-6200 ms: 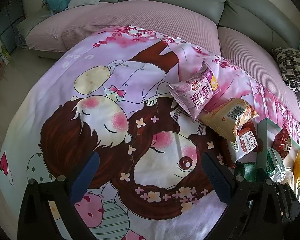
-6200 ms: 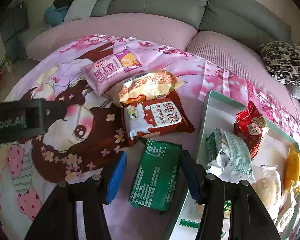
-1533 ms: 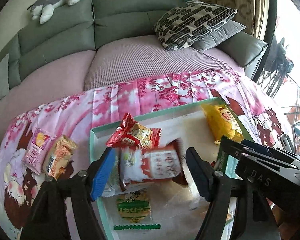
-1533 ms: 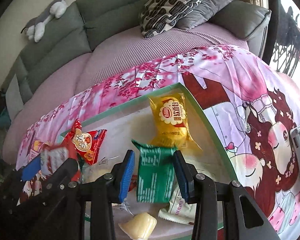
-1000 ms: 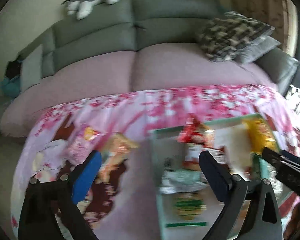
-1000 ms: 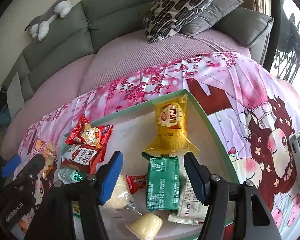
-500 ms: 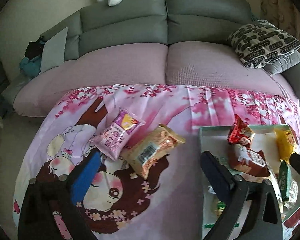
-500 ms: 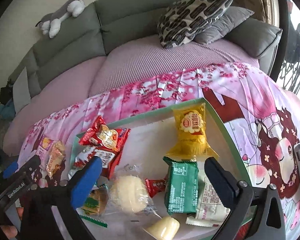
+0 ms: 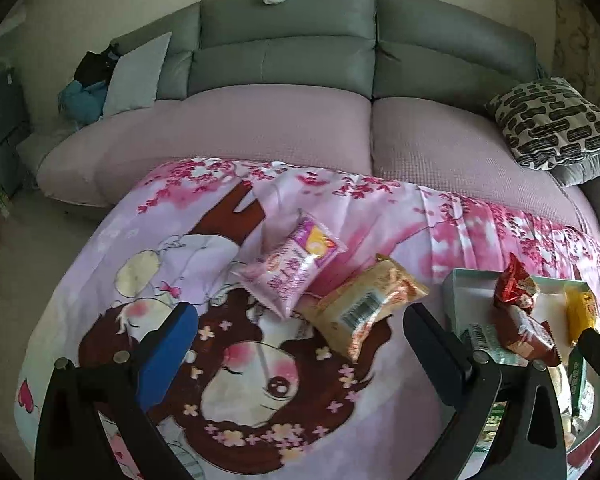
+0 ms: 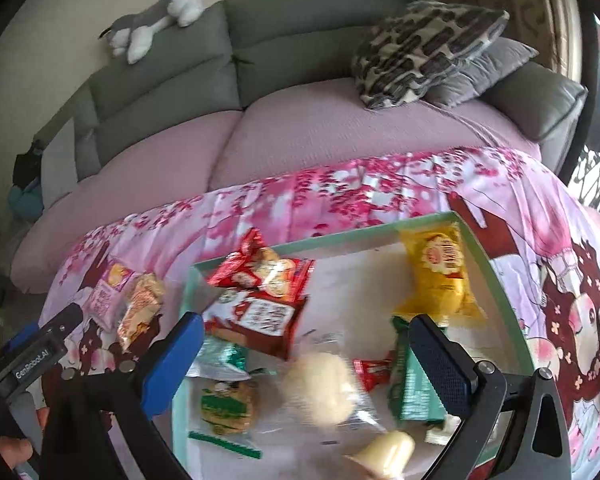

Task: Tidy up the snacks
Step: 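Move both open grippers back toward the remaining snacks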

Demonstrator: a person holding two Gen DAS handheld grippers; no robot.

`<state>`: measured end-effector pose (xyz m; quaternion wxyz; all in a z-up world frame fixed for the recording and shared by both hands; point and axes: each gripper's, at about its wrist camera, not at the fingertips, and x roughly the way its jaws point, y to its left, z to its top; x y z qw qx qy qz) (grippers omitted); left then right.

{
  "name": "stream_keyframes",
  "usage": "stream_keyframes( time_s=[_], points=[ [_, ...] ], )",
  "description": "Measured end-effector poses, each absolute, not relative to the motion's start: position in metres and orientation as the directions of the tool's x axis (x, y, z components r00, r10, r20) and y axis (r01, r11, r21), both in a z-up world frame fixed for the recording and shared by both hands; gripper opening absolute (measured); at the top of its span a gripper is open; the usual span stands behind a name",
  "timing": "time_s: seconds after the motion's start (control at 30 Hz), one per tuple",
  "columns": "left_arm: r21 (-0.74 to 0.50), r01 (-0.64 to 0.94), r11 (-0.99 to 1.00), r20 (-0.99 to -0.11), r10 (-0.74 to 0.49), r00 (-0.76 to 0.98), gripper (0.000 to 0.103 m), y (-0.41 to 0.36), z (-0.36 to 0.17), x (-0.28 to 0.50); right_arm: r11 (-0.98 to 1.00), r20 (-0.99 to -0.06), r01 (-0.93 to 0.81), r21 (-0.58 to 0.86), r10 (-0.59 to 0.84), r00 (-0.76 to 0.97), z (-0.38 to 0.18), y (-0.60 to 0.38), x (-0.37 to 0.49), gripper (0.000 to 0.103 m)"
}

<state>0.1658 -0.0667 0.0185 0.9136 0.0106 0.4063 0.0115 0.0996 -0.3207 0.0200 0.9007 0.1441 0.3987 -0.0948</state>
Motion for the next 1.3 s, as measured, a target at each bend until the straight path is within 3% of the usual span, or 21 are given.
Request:
stream_keyframes(
  time_s=[0.33, 0.57, 0.7, 0.83, 0.97, 1.07, 1.3],
  points=[
    [-0.037, -0.039, 0.999, -0.769, -0.003, 0.639, 0.102, -0.024, 0.016, 0.168, 0.968, -0.746, 0.198, 0.156, -0.016, 0.666, 0.023, -0.271, 0.111, 0.103],
    [0.013, 0.059, 0.998, -0.802, -0.025, 0.597, 0.102, 0.003, 0.001, 0.195, 0.977, -0.722, 0.071, 0.203, 0.1, 0.684, 0.032, -0.218, 0.132, 0.103],
    [-0.053, 0.114, 0.992, -0.823, -0.108, 0.557, 0.102, 0.012, -0.011, 0.214, 0.975, -0.741, 0.04, 0.219, 0.139, 0.657, 0.029, -0.185, 0.156, 0.103],
    [-0.138, 0.113, 0.984, -0.84, -0.177, 0.512, 0.102, 0.022, -0.022, 0.239, 0.97, -0.773, 0.064, 0.233, 0.144, 0.618, 0.015, -0.172, 0.179, 0.093],
    [-0.144, 0.173, 0.974, -0.851, -0.211, 0.482, 0.102, 0.016, -0.028, 0.259, 0.973, -0.806, 0.066, 0.22, 0.143, 0.575, -0.004, -0.164, 0.199, 0.087],
    [-0.12, 0.225, 0.967, -0.866, -0.213, 0.452, 0.094, 0.005, -0.032, 0.274, 0.972, -0.817, 0.065, 0.225, 0.151, 0.556, -0.015, -0.161, 0.209, 0.08],
    [-0.087, 0.343, 0.935, -0.903, -0.22, 0.37, 0.094, -0.027, -0.048, 0.297, 0.974, -0.837, 0.07, 0.216, 0.147, 0.526, -0.035, -0.155, 0.227, 0.079]
  ],
)
